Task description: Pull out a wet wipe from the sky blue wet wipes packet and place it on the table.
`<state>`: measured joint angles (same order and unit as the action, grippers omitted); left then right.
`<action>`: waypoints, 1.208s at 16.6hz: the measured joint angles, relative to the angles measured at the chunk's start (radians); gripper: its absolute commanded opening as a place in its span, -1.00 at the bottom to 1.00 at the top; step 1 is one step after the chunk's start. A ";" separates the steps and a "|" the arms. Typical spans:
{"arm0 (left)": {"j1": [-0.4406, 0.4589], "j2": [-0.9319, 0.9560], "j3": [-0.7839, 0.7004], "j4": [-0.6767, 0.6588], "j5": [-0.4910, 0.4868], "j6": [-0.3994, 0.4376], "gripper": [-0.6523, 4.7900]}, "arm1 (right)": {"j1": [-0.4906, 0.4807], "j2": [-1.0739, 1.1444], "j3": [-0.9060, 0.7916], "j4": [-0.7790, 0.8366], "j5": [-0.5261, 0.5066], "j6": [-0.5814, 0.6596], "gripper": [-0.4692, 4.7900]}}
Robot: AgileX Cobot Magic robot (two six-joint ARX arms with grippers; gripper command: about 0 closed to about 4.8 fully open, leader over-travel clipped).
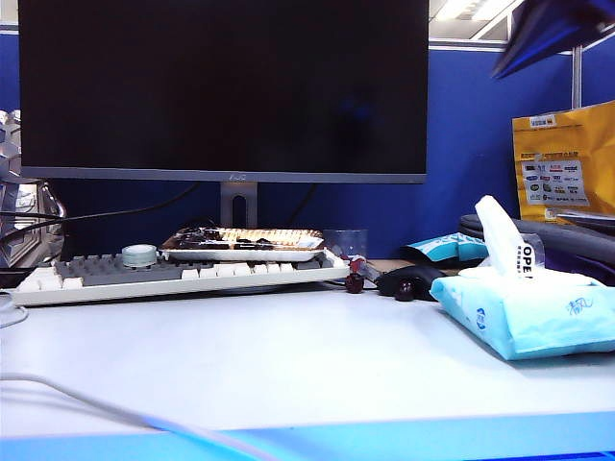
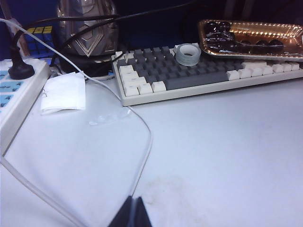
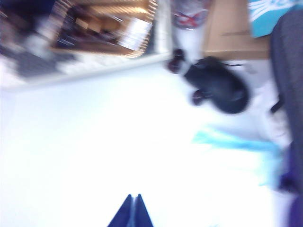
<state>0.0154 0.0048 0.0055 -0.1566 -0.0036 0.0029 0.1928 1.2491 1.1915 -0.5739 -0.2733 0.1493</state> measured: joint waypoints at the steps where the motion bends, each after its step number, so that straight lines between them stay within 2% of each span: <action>1: 0.000 0.000 0.000 0.000 0.000 0.000 -0.77 | 0.047 0.096 0.103 -0.092 0.114 -0.013 -0.84; 3: 0.000 0.000 0.000 0.000 0.000 0.000 -0.77 | 0.074 0.214 0.204 -0.199 0.204 -0.027 -0.84; 5: 0.000 0.000 0.000 0.000 0.000 0.000 -0.77 | 0.077 0.322 0.271 -0.277 0.224 -0.035 -0.83; 6: 0.000 0.000 0.000 0.000 0.000 0.000 -0.77 | 0.078 0.356 0.275 -0.307 0.225 -0.035 -0.68; 8: 0.000 0.000 0.000 0.000 0.000 0.000 -0.77 | 0.078 0.381 0.275 -0.337 0.217 -0.037 -0.23; 9: 0.000 0.000 0.000 0.000 0.000 0.000 -0.77 | 0.078 0.389 0.275 -0.344 0.199 -0.037 -0.18; 11: 0.000 0.000 0.000 0.000 0.000 0.000 -0.77 | 0.078 0.399 0.275 -0.351 0.165 -0.037 -0.17; 20: 0.000 0.000 0.000 0.000 0.000 0.000 -0.77 | 0.078 0.475 0.276 -0.377 0.168 -0.039 -0.15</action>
<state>0.0154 0.0048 0.0055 -0.1566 -0.0036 0.0029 0.2710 1.7241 1.4677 -0.9512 -0.1051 0.1108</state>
